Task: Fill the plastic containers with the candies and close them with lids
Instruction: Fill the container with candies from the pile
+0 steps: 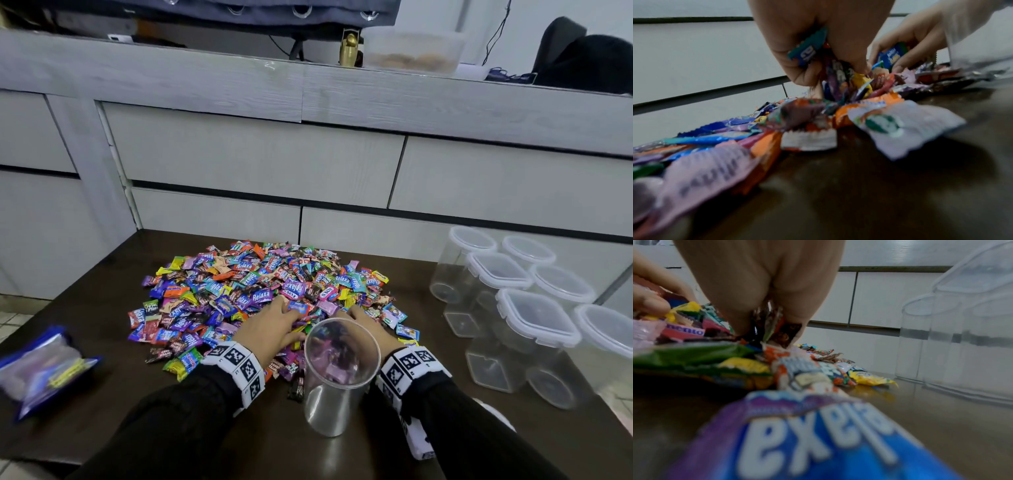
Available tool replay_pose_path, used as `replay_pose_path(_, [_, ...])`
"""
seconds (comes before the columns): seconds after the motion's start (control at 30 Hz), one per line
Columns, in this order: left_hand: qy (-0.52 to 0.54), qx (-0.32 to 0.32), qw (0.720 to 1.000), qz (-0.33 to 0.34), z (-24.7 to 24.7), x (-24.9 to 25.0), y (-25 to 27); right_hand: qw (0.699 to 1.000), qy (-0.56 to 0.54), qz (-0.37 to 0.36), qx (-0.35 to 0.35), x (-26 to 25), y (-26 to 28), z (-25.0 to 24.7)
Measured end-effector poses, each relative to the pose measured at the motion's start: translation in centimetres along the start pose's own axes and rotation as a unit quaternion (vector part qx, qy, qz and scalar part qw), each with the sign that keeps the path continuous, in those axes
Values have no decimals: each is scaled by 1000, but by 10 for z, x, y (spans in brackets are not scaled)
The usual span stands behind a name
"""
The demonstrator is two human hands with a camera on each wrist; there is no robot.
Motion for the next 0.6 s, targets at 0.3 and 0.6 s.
replay_pose_path(0.3, [112, 25, 992, -43, -11, -11, 2, 990, -69, -15, 119, 2, 16, -34])
replay_pose_path(0.6, [219, 131, 963, -85, -58, -25, 11, 966, -143, -28, 213, -1, 41, -80])
Point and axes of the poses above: each hand's wrist, its own y-axis away from the middle knuckle, its own z-axis out of the palm, x = y × z, the point moved 9 cm from there along -y, towards the middle knuckle, and after that the axes turned 15 degrees about -y, right-handed, at the moved point
